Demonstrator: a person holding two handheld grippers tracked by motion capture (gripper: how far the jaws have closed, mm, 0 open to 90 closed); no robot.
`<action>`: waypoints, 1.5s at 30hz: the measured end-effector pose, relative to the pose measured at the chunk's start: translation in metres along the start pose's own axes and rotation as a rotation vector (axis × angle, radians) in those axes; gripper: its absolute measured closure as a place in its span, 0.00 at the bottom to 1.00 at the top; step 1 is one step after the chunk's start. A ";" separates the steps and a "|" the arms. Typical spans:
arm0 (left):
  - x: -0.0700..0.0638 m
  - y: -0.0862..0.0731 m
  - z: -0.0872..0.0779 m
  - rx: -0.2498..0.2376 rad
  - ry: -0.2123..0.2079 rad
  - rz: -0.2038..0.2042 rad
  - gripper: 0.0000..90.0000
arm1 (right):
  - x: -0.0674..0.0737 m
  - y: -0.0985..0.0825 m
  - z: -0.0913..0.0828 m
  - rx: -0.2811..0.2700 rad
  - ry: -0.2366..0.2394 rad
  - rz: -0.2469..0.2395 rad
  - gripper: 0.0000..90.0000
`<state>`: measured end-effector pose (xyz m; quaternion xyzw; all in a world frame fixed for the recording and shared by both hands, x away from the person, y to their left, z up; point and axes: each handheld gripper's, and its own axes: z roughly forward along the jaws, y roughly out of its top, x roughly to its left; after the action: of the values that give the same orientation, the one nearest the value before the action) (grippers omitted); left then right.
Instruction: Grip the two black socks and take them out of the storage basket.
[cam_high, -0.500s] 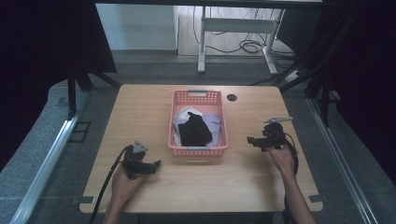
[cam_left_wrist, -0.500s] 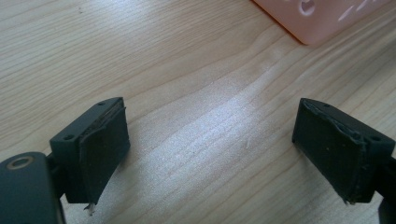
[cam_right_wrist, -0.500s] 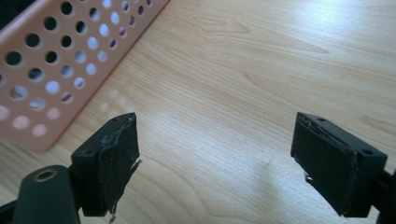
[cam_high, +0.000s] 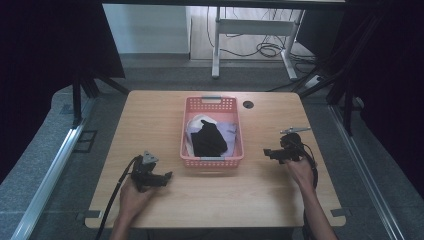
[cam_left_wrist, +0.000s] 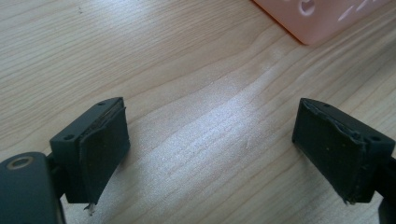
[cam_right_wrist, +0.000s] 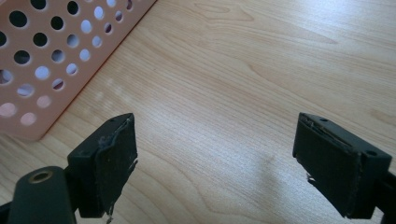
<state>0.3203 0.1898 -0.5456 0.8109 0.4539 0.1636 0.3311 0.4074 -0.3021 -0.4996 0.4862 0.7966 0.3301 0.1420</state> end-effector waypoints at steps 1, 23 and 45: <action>0.000 0.000 0.000 0.001 0.000 0.001 0.12 | 0.001 0.000 0.000 0.002 0.001 -0.003 0.16; 0.000 0.000 0.000 0.002 -0.001 0.002 0.12 | 0.025 0.018 -0.013 -0.037 0.042 -0.063 0.15; 0.001 0.000 0.000 0.006 -0.001 0.008 0.12 | 0.058 0.059 -0.035 -0.068 0.130 -0.128 0.11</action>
<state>0.3205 0.1904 -0.5453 0.8138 0.4509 0.1633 0.3282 0.4009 -0.2470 -0.4290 0.4066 0.8218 0.3783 0.1271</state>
